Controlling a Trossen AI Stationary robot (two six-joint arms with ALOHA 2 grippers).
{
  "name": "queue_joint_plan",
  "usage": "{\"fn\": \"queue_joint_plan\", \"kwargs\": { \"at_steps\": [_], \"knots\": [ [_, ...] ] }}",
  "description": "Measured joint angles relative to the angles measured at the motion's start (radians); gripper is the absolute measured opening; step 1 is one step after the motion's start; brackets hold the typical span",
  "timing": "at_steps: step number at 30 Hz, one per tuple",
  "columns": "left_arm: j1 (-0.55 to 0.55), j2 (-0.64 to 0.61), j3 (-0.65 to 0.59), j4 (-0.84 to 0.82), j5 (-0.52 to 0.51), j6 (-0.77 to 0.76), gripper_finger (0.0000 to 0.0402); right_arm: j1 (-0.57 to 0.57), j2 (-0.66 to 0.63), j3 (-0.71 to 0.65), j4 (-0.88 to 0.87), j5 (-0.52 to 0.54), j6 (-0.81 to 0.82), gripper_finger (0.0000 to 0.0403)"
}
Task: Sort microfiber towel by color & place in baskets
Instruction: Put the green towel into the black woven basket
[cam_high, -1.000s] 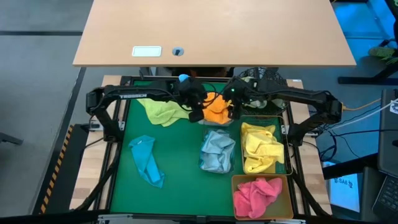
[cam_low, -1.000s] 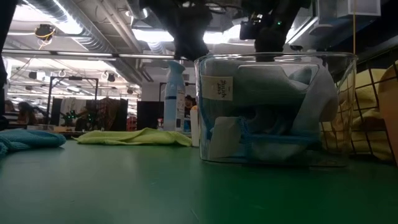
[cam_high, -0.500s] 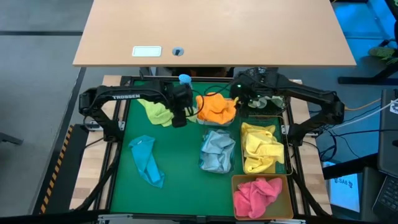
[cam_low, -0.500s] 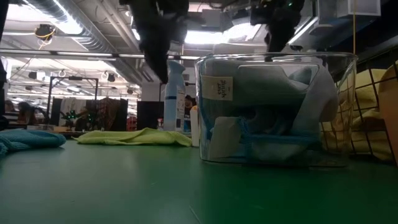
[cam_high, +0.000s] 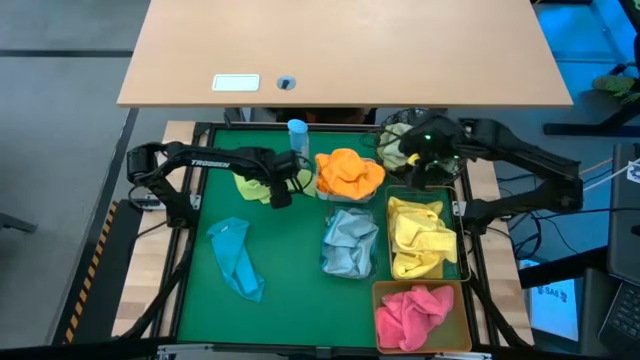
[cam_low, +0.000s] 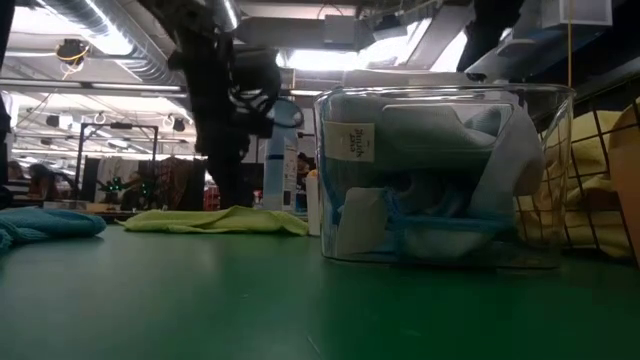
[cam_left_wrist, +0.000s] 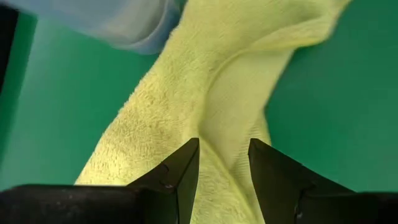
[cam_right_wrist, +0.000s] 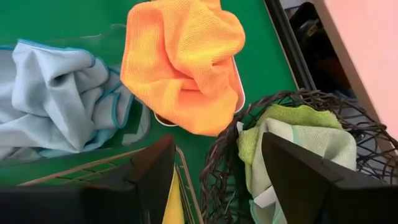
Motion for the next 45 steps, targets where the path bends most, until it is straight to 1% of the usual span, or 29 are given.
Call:
{"fn": "queue_joint_plan", "kwargs": {
  "at_steps": [8, 13, 15, 18, 20, 24, 25, 30, 35, 38, 43, 45],
  "knots": [
    [0.05, 0.0, -0.156, 0.223, 0.007, 0.0, 0.0134, 0.0, -0.09, -0.083, 0.019, -0.001, 0.029, 0.0241],
    [0.056, -0.001, -0.23, 0.317, 0.009, 0.001, 0.0134, 0.0, -0.133, -0.192, 0.127, -0.005, 0.032, 0.0241],
    [0.056, -0.003, -0.242, 0.327, 0.018, 0.0, 0.0132, 0.0, -0.136, -0.239, 0.174, -0.022, 0.032, 0.0241],
    [0.053, -0.003, -0.243, 0.328, 0.052, -0.014, 0.0112, 0.0, -0.135, -0.311, 0.258, -0.054, 0.032, 0.0241],
    [0.045, -0.003, -0.244, 0.334, 0.07, -0.029, 0.0086, 0.0, -0.131, -0.362, 0.337, -0.085, 0.032, 0.0241],
    [0.021, -0.002, -0.232, 0.318, 0.133, -0.067, 0.0018, 0.0, -0.128, -0.462, 0.513, -0.172, 0.032, 0.0241],
    [0.013, -0.001, -0.226, 0.309, 0.147, -0.081, 0.0011, 0.0, -0.129, -0.479, 0.557, -0.198, 0.032, 0.0241],
    [-0.042, -0.022, -0.18, 0.236, 0.202, -0.1, 0.0006, 0.0, -0.123, -0.511, 0.684, -0.327, 0.032, 0.0241],
    [-0.117, -0.096, -0.133, 0.195, 0.2, -0.122, 0.0004, 0.008, -0.11, -0.511, 0.786, -0.478, 0.033, 0.0241],
    [-0.16, -0.149, -0.114, 0.201, 0.194, -0.16, 0.0003, 0.049, -0.093, -0.511, 0.887, -0.473, 0.063, 0.0241],
    [-0.216, -0.23, -0.09, 0.252, 0.188, -0.186, 0.0003, 0.146, -0.041, -0.511, 1.075, -0.371, 0.072, 0.0241],
    [-0.232, -0.252, -0.078, 0.3, 0.187, -0.193, 0.0002, 0.183, -0.015, -0.511, 1.158, -0.329, 0.069, 0.0241]
  ]
}}
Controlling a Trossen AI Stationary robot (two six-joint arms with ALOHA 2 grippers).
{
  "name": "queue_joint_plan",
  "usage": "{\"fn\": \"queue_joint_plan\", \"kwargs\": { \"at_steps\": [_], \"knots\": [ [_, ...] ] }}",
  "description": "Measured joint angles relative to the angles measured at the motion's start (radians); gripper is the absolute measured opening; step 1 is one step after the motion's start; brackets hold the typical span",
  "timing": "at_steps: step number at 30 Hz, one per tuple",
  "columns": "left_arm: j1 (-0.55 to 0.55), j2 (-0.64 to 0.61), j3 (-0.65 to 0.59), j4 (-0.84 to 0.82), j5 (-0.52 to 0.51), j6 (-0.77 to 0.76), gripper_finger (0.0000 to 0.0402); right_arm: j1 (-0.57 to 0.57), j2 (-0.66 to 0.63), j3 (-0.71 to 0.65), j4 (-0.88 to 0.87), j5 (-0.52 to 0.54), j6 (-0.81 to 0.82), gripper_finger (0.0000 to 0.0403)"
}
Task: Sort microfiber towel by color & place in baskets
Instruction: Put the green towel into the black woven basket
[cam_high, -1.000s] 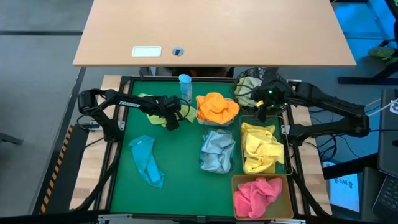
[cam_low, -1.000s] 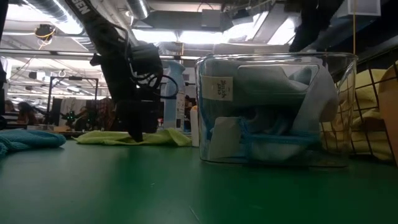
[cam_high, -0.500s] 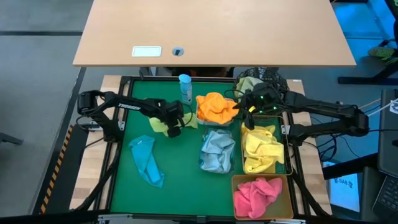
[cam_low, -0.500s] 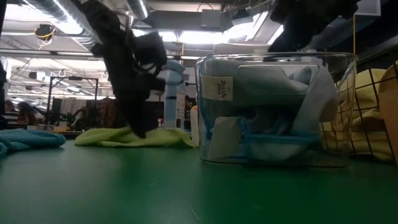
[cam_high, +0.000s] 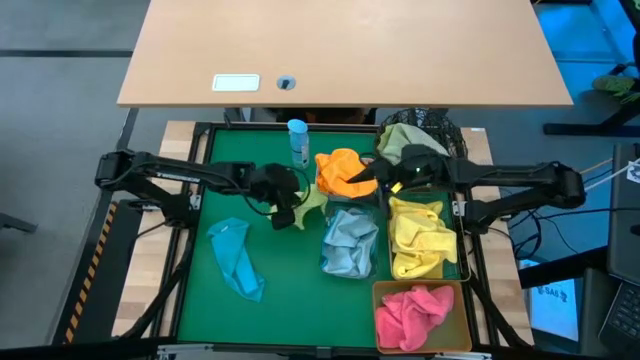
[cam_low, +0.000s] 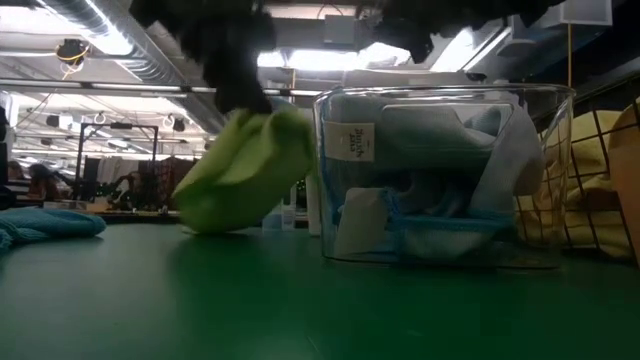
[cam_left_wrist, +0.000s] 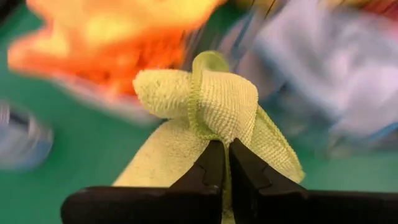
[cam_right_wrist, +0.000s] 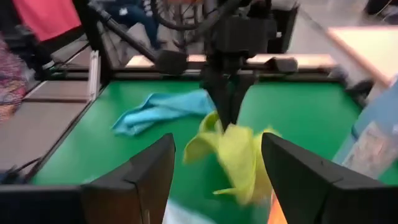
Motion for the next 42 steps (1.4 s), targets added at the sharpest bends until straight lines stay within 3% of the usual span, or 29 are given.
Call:
{"fn": "queue_joint_plan", "kwargs": {
  "at_steps": [6, 15, 22, 25, 29, 36, 42],
  "knots": [
    [-0.042, -0.014, 0.04, 0.15, 0.0, -0.016, 0.0003, 0.095, 0.096, 0.001, 0.177, 0.153, 0.002, 0.0241],
    [-0.095, -0.014, 0.04, 0.427, 0.004, -0.015, 0.0003, 0.152, 0.228, 0.0, 0.235, 0.362, -0.001, 0.0241],
    [-0.117, -0.014, 0.04, 0.519, 0.004, 0.054, 0.0004, 0.151, 0.263, 0.0, 0.264, 0.271, 0.0, 0.0239],
    [-0.121, -0.014, 0.04, 0.519, 0.004, 0.069, 0.0004, 0.151, 0.263, 0.0, 0.267, 0.223, 0.0, 0.0219],
    [-0.121, -0.014, 0.04, 0.519, 0.001, 0.069, 0.0004, 0.151, 0.262, 0.0, 0.291, 0.171, 0.0, 0.0158],
    [-0.121, -0.014, 0.04, 0.518, -0.028, 0.065, 0.0009, 0.15, 0.256, 0.0, 0.284, 0.17, 0.0, 0.0016],
    [-0.12, -0.004, 0.04, 0.511, -0.088, 0.014, 0.0048, 0.15, 0.209, 0.0, 0.258, 0.17, 0.03, 0.0031]
  ]
}}
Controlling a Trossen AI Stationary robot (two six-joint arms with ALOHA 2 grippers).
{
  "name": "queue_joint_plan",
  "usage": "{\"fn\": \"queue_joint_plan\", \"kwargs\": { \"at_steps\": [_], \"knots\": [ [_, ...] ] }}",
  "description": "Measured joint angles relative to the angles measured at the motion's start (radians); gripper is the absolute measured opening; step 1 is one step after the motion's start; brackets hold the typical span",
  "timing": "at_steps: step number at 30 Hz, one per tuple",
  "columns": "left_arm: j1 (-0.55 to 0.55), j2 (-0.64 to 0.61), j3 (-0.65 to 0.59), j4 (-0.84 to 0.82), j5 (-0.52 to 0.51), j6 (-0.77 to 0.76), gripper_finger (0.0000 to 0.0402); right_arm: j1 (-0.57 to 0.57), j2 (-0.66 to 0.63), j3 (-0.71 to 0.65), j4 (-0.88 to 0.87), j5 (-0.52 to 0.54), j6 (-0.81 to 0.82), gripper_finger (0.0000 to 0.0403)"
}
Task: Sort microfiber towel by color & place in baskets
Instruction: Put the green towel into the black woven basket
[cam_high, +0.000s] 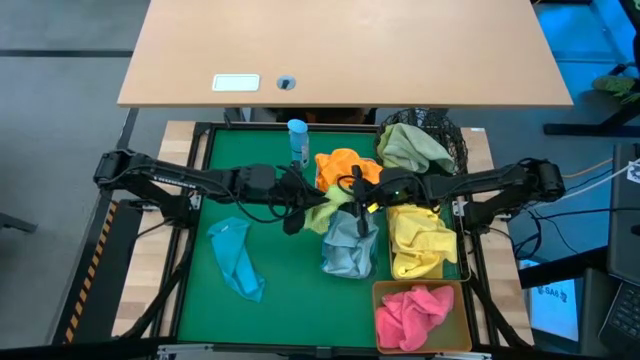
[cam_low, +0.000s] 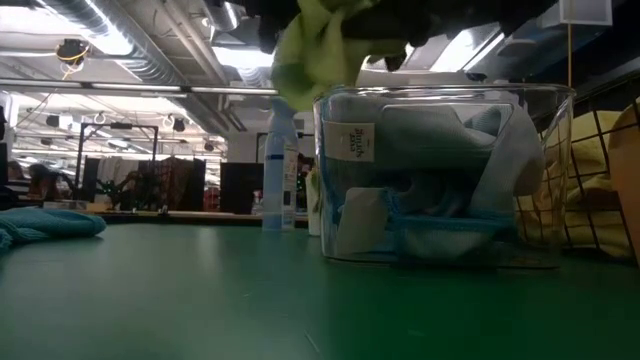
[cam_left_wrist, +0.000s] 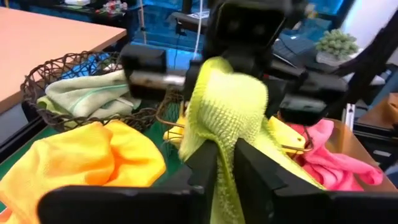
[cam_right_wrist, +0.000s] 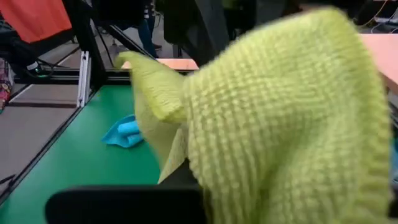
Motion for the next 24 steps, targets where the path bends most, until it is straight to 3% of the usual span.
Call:
{"fn": "queue_joint_plan", "kwargs": {
  "at_steps": [4, 10, 17, 24],
  "knots": [
    [0.0, 0.006, 0.0, -0.001, -0.01, -0.004, 0.0071, -0.002, -0.067, 0.037, -0.136, 0.043, -0.001, 0.0022],
    [0.0, 0.006, 0.0, -0.003, -0.011, -0.004, 0.0081, -0.002, -0.185, 0.155, -0.435, 0.213, -0.053, 0.0009],
    [0.0, 0.006, -0.001, -0.026, -0.01, -0.004, 0.0081, -0.002, -0.304, 0.299, -0.717, 0.501, -0.056, 0.0011],
    [0.0, 0.006, -0.001, -0.024, -0.011, -0.004, 0.0081, -0.032, -0.405, 0.37, -0.885, 0.771, -0.115, 0.001]
  ]
}}
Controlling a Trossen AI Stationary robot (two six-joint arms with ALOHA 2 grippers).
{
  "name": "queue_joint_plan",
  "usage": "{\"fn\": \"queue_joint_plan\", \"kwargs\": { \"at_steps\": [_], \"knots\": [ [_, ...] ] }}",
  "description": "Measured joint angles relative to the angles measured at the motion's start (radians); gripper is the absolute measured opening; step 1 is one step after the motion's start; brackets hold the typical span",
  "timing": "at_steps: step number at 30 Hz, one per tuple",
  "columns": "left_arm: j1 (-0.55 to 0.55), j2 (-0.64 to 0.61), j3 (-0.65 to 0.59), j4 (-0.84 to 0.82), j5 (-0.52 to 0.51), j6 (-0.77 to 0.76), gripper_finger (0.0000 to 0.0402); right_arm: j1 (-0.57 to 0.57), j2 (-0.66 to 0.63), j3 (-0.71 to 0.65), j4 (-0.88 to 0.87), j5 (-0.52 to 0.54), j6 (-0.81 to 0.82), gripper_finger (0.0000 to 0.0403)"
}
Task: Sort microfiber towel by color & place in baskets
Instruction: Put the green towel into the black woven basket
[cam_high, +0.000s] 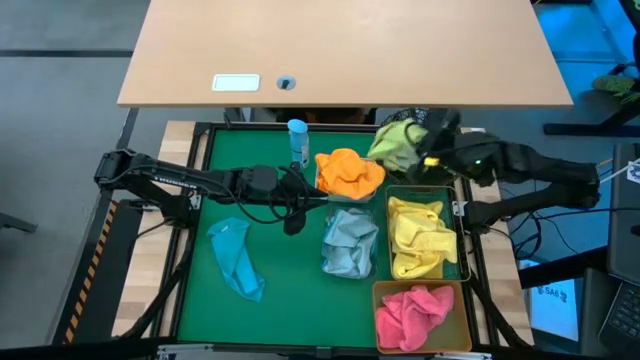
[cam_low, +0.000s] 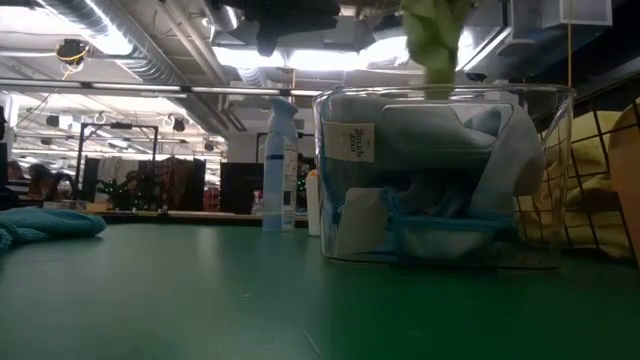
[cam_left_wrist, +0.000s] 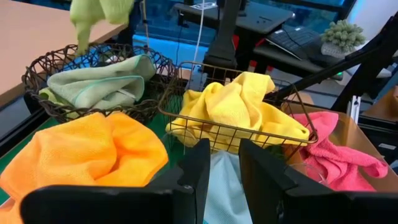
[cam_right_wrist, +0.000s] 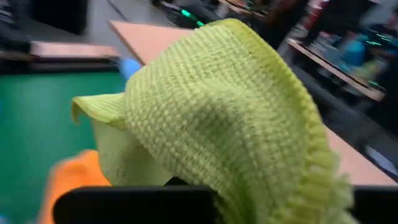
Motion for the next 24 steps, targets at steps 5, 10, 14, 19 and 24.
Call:
{"fn": "queue_joint_plan", "kwargs": {
  "at_steps": [5, 10, 14, 19, 24],
  "knots": [
    [0.0, 0.0, 0.0, 0.0, 0.0, 0.0, 0.0082, -0.122, -0.065, -0.022, -0.122, 0.042, 0.011, 0.0015],
    [0.0, 0.0, 0.0, 0.0, 0.0, 0.0, 0.0082, -0.268, -0.092, -0.096, -0.207, 0.041, 0.067, 0.0009],
    [0.0, 0.0, 0.0, 0.001, 0.0, 0.0, 0.0082, -0.353, -0.098, -0.187, -0.219, 0.041, 0.092, 0.0015],
    [0.0, 0.0, 0.0, 0.001, 0.0, 0.0, 0.0082, -0.423, -0.082, -0.302, -0.217, 0.041, 0.088, 0.0028],
    [0.0, 0.0, 0.0, 0.001, 0.0, 0.0, 0.0082, -0.479, -0.049, -0.367, -0.218, 0.041, 0.087, 0.0037]
  ]
}}
